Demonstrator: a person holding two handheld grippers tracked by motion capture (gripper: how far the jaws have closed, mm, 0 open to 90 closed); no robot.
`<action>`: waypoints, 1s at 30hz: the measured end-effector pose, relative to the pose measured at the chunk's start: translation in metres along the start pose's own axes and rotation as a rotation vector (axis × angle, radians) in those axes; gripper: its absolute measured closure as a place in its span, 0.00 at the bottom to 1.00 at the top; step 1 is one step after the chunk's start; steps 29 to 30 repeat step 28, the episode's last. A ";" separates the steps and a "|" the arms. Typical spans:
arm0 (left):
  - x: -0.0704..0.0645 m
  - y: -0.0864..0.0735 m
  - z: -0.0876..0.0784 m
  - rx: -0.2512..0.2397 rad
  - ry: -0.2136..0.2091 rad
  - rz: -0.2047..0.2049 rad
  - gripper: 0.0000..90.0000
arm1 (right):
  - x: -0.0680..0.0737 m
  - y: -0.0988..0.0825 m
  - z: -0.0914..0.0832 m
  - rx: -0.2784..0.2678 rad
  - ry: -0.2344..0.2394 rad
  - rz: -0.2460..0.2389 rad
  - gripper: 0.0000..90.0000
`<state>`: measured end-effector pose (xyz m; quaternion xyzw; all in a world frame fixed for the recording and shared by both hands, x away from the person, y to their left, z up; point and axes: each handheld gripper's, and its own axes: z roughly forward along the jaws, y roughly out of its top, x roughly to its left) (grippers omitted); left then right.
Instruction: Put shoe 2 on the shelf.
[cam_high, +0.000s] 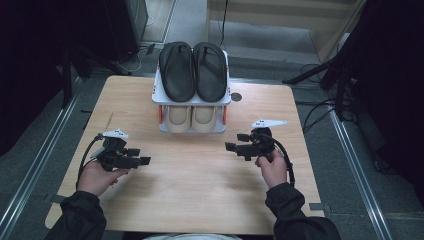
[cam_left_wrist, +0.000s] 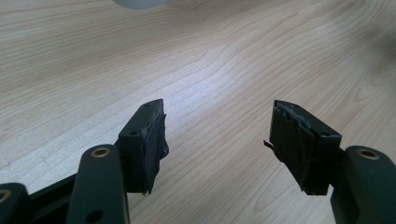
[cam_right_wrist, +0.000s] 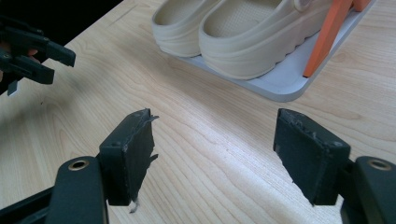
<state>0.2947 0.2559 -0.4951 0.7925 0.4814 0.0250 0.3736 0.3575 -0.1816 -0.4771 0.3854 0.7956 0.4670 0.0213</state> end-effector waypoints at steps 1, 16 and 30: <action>0.000 0.000 0.000 0.000 0.000 0.000 0.40 | 0.000 0.000 0.000 0.000 0.000 0.000 0.32; 0.000 0.001 0.002 0.007 -0.001 0.003 0.40 | -0.007 0.000 0.001 0.012 -0.034 0.004 0.32; -0.002 0.001 0.007 0.034 -0.001 0.007 0.38 | -0.007 -0.003 0.006 0.040 -0.059 -0.001 0.31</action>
